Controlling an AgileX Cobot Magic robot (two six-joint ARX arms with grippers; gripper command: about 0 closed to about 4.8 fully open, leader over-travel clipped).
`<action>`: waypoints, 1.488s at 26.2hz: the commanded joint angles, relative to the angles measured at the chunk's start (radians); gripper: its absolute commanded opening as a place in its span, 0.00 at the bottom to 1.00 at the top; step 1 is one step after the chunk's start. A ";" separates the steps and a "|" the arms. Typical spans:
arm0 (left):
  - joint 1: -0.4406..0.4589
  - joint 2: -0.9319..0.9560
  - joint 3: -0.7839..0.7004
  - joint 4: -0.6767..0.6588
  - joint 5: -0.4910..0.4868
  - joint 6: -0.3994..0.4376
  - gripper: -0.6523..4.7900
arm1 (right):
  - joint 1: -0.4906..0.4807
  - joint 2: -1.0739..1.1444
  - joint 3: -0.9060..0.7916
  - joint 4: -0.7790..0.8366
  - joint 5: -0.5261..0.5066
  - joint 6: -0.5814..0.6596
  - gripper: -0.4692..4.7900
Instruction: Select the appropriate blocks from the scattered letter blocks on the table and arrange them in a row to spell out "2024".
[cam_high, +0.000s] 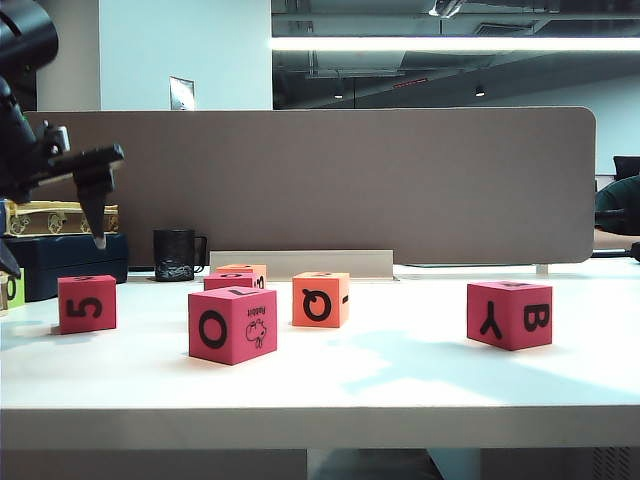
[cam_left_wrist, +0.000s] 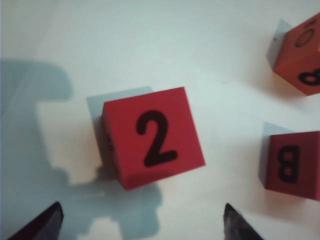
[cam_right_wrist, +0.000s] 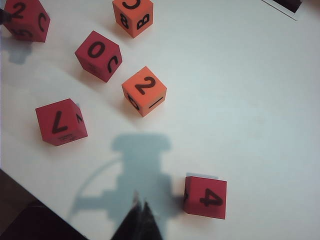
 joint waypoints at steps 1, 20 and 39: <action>-0.001 0.023 0.000 0.035 -0.005 -0.014 0.87 | 0.001 -0.005 0.004 0.014 -0.017 0.003 0.09; -0.121 0.059 0.005 0.055 -0.159 -0.055 0.94 | 0.001 -0.005 0.004 0.013 -0.018 0.002 0.09; -0.123 0.147 0.010 0.158 -0.220 0.026 0.89 | 0.001 -0.005 0.004 0.005 -0.022 0.002 0.09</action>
